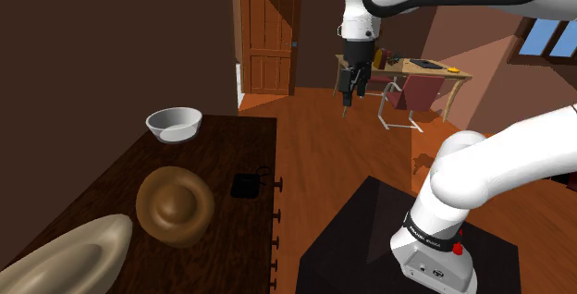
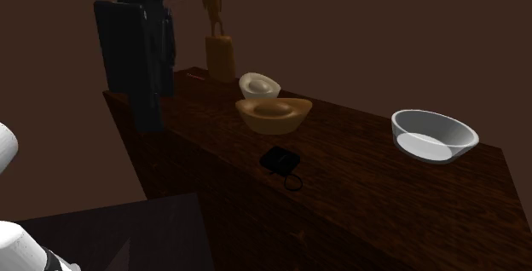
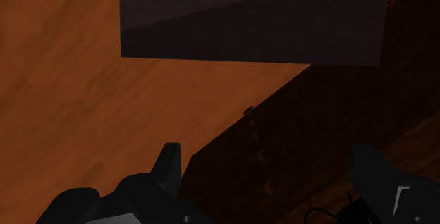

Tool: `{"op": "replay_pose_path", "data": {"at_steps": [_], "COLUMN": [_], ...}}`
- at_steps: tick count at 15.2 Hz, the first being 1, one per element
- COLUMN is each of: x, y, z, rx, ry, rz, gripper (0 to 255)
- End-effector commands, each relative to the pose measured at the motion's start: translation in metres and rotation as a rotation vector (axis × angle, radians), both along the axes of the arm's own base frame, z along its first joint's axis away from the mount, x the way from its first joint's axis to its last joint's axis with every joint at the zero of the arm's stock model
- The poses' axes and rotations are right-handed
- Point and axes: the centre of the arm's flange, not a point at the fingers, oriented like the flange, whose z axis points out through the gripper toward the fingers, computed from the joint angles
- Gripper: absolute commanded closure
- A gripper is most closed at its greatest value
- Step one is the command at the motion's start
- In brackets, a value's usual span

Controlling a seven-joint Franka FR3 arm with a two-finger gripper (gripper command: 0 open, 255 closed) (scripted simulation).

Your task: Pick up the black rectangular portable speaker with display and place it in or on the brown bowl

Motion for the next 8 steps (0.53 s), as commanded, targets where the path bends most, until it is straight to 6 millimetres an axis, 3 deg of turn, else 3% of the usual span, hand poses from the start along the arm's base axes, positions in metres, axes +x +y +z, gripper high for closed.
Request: {"op": "replay_pose_path", "data": {"at_steps": [1, 8], "x": [0.000, 0.051], "y": [0.000, 0.011], "z": [0.000, -0.072], "rx": [0.000, 0.021], "ry": [0.000, -0.022], "rz": [0.000, 0.195], "gripper": [0, 0]}}
